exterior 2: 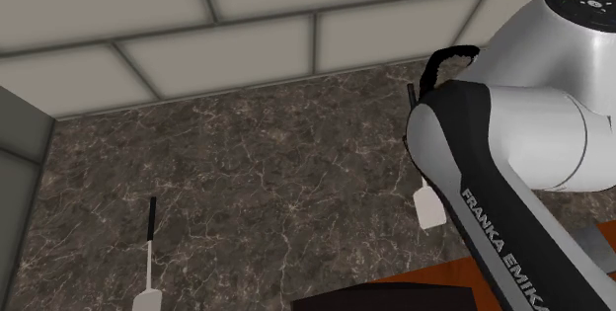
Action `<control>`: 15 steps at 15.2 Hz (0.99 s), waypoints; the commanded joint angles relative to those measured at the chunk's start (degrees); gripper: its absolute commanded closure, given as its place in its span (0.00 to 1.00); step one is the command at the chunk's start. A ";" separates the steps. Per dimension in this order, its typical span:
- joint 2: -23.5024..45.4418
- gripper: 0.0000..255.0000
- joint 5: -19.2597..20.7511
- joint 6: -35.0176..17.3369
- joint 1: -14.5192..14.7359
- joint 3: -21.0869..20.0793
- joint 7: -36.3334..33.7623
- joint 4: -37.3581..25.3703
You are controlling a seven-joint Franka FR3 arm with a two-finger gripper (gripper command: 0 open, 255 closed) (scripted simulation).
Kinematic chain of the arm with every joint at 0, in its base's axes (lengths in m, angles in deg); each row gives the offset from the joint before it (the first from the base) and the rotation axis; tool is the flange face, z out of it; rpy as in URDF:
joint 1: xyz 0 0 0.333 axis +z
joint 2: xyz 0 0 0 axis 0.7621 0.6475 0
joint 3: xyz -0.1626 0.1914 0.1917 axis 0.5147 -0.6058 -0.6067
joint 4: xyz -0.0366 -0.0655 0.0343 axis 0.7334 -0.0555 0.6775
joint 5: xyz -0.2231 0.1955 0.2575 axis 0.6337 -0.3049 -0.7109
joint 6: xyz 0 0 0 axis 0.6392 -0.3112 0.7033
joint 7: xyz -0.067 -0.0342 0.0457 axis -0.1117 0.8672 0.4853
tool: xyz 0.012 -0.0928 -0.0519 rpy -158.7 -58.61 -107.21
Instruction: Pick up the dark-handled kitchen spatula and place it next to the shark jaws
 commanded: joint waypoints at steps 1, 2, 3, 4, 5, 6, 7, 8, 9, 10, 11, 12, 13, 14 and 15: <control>-1.33 1.00 0.23 0.17 -1.09 1.65 2.71 1.21; -1.81 1.00 0.39 0.20 -1.65 2.52 4.07 1.67; -2.22 1.00 0.56 0.25 -2.21 3.40 5.43 2.06; -2.58 1.00 0.74 0.29 -2.78 4.29 6.80 2.39; -2.50 1.00 0.73 -0.48 -2.77 4.32 6.82 3.08; -2.40 1.00 0.73 -1.26 -2.77 4.33 6.84 3.76; -2.29 1.00 0.72 -2.03 -2.77 4.34 6.86 4.42; -2.16 1.00 0.71 -2.81 -2.77 4.35 6.88 5.08; -2.03 1.00 0.70 -3.59 -2.77 4.36 6.90 5.72; -1.88 1.00 0.69 -4.37 -2.77 4.38 6.93 6.35; -1.72 1.00 0.67 -5.15 -2.77 4.39 6.95 6.97; -1.54 1.00 0.66 -5.93 -2.77 4.40 6.98 7.58; -1.35 1.00 0.64 -6.72 -2.77 4.42 7.00 8.17; -1.15 1.00 0.63 -7.50 -2.77 4.43 7.03 8.76; -0.94 1.00 0.61 -8.29 -2.77 4.44 7.06 9.33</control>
